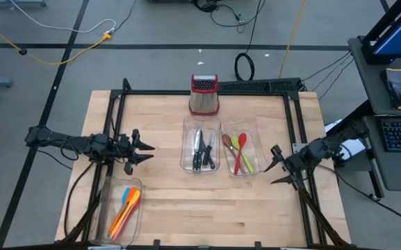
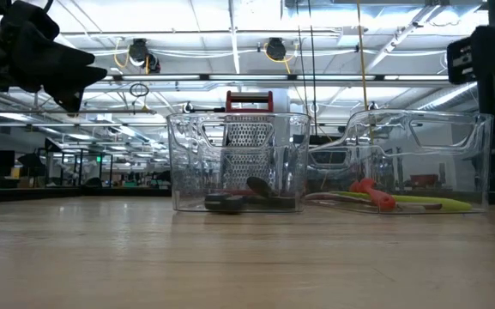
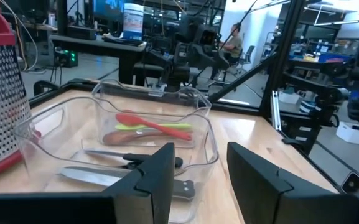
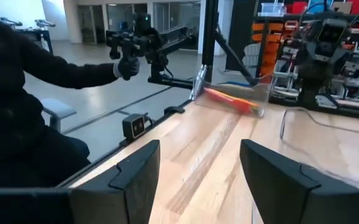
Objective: Pick & Place Kitchen Items
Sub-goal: Return to Home Position
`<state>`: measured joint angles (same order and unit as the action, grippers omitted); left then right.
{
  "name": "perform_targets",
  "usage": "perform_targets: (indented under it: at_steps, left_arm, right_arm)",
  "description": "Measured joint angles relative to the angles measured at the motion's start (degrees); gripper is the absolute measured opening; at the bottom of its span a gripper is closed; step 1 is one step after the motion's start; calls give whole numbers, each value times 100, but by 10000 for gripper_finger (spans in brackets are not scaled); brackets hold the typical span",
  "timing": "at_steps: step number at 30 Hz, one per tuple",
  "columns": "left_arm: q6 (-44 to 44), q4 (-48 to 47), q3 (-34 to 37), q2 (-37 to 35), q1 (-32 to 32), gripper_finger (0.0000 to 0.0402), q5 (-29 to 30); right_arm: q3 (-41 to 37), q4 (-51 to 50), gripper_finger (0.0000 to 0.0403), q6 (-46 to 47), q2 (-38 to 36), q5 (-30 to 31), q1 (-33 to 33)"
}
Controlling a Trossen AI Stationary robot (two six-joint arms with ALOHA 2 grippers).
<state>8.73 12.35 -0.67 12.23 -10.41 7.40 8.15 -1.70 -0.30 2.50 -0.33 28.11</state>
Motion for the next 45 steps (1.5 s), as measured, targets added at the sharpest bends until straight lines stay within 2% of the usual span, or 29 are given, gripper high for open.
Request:
perform_targets:
  at_steps: [3, 7, 10, 28, 32, 40, 45]
  left_arm:
    - [-17, -2, 0, 0, 0, 147, 0]
    - [-75, -8, 0, 0, 0, 147, 2]
    - [-96, -10, 0, 2, 0, 147, 7]
    - [-231, -113, 0, 13, 0, 147, 63]
    - [-260, -130, 0, 13, 0, 147, 67]
    - [-34, -475, 0, 13, 0, 148, 424]
    - [103, -530, 0, 13, 0, 147, 428]
  right_arm:
    - [-117, 60, 215, 1, 0, -145, -1]
    - [-119, 66, 215, -42, 0, -807, -1]
    - [-119, -80, 215, -64, 0, -1018, 0]
    - [-106, -310, 215, -541, 2, -992, 0]
    - [-106, -321, 215, -549, 2, -831, 0]
    - [-108, -327, 215, -682, 4, -709, -2]
    - [-110, -327, 215, -686, 4, -698, -2]
